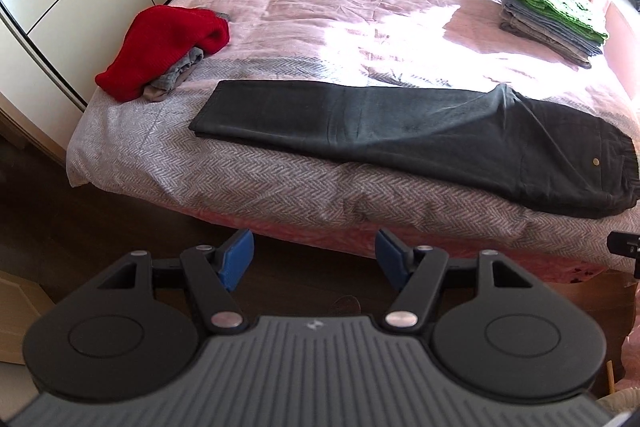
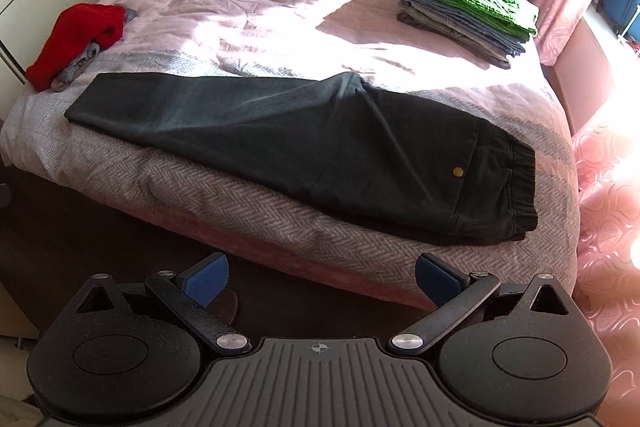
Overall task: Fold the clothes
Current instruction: 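Move both open grippers toward the waistband and leg hems of the trousers, then grasp the waistband with the right gripper while the left gripper grasps the leg hems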
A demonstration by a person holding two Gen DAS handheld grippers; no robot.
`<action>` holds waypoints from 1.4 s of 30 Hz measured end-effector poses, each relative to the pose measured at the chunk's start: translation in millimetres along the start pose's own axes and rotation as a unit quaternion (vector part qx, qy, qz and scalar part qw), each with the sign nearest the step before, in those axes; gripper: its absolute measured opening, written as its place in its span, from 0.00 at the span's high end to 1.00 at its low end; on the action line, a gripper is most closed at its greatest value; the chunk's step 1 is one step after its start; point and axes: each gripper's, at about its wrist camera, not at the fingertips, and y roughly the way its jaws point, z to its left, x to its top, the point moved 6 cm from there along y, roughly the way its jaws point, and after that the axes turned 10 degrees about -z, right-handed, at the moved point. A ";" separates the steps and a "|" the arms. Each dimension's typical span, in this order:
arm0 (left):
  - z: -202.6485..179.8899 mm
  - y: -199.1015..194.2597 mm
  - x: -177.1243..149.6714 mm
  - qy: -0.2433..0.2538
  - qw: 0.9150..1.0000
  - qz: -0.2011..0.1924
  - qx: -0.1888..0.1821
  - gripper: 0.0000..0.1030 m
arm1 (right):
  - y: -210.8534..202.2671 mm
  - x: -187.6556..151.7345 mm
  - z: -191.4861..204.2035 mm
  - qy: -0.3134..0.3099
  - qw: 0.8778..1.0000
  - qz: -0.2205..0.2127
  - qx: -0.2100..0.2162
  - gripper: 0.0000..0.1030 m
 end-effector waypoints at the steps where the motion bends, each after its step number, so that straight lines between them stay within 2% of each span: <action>1: -1.7 0.8 0.2 0.001 1.000 0.000 -0.002 0.38 | -0.1 -0.1 -1.0 0.001 1.000 0.001 -0.001 0.01; 7: -12.1 14.6 12.2 0.019 1.000 -0.003 -0.022 0.38 | -1.1 3.5 -7.4 0.012 1.000 -0.005 -0.018 0.01; 12: -17.5 37.5 28.5 0.036 0.998 -0.005 -0.048 0.38 | 2.5 10.0 -15.7 0.048 0.998 -0.005 -0.040 0.01; 19: 9.9 90.1 47.1 0.025 0.996 0.003 -0.089 0.39 | 19.3 26.6 -7.6 0.121 0.991 -0.017 -0.048 0.01; 20: 16.7 98.8 49.9 0.020 0.995 0.004 -0.094 0.40 | 22.7 29.9 -3.4 0.131 0.990 -0.021 -0.046 0.01; 23: 39.5 127.7 55.4 0.009 0.995 0.013 -0.099 0.53 | 40.5 39.7 14.4 0.145 0.988 -0.020 -0.042 0.01; 24: 47.3 138.0 56.2 0.006 0.995 0.019 -0.100 0.59 | 48.3 42.6 21.8 0.147 0.988 -0.016 -0.041 0.01; 27: 72.6 170.2 55.3 -0.014 0.993 0.042 -0.107 0.67 | 77.4 48.4 45.9 0.154 0.987 0.006 -0.037 0.01; 31: 102.2 211.4 50.9 -0.055 0.989 0.068 -0.117 0.67 | 115.2 51.2 75.3 0.162 0.986 0.026 -0.036 0.02; 32: 108.2 221.2 49.8 -0.065 0.988 0.073 -0.119 0.68 | 123.4 51.6 83.2 0.159 0.986 0.024 -0.034 0.07; 34: 119.0 239.4 47.8 -0.086 0.986 0.080 -0.121 0.69 | 140.7 51.7 100.7 0.151 0.988 0.020 -0.016 0.63; 35: 123.7 248.0 46.9 -0.095 0.985 0.083 -0.121 0.69 | 149.2 51.4 108.8 0.152 0.988 0.019 -0.006 0.69; 37: 130.6 262.4 45.3 -0.110 0.983 0.082 -0.125 0.69 | 165.5 51.7 124.8 0.168 0.986 0.010 0.018 0.87; 42: 144.3 290.9 38.6 -0.164 0.973 0.083 -0.141 0.77 | 199.8 62.6 171.7 0.156 0.986 -0.036 0.042 0.88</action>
